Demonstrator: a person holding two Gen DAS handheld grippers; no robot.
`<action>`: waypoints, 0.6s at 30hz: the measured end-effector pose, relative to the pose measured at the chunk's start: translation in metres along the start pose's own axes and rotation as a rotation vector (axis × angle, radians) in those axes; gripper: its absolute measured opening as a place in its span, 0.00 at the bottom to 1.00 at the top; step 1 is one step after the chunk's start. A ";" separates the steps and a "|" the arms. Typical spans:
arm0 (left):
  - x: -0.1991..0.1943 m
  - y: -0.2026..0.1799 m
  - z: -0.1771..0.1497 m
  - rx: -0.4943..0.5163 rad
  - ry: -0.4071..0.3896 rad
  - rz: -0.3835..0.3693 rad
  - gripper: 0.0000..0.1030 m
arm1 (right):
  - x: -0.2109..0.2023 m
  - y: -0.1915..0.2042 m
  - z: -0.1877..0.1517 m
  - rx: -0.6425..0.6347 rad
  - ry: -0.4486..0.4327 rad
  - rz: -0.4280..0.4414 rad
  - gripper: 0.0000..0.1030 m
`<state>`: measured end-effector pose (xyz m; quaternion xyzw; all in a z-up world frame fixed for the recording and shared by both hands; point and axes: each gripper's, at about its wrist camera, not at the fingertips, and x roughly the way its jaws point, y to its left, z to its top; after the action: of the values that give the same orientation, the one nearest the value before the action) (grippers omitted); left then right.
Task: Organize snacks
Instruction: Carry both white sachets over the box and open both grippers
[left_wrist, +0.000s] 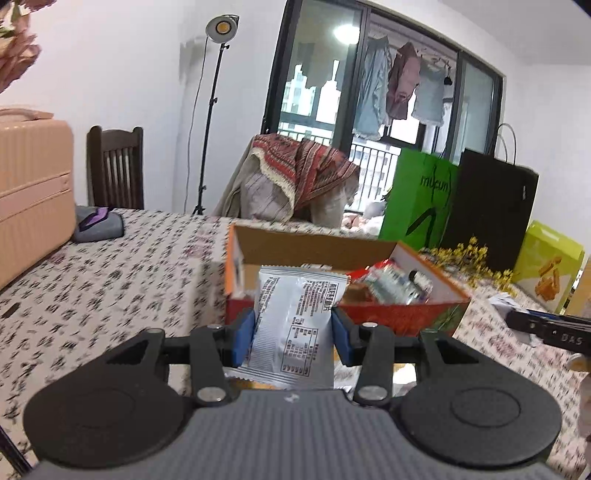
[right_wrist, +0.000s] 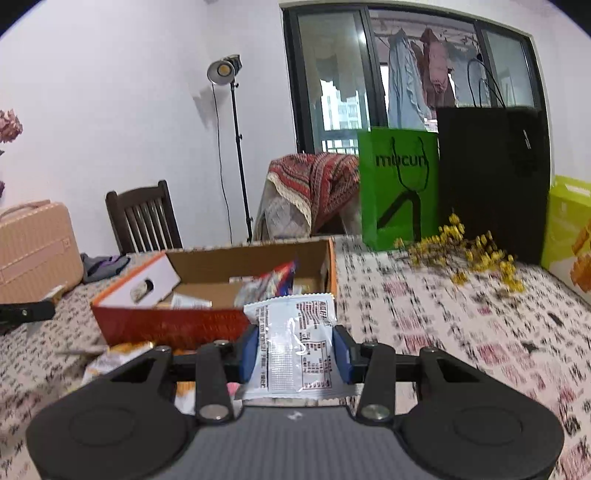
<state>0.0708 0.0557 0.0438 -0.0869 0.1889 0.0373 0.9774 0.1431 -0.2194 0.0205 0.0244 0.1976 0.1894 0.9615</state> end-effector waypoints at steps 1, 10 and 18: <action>0.003 -0.002 0.004 -0.003 -0.005 -0.002 0.44 | 0.003 0.001 0.005 -0.001 -0.009 0.001 0.40; 0.049 -0.020 0.042 0.001 -0.006 0.012 0.44 | 0.044 0.009 0.049 0.037 -0.030 0.057 0.40; 0.099 -0.034 0.069 0.010 0.030 0.069 0.44 | 0.096 0.025 0.083 0.035 0.010 0.050 0.40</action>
<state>0.1912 0.0394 0.0753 -0.0761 0.2067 0.0688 0.9730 0.2484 -0.1577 0.0648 0.0452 0.2051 0.2100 0.9549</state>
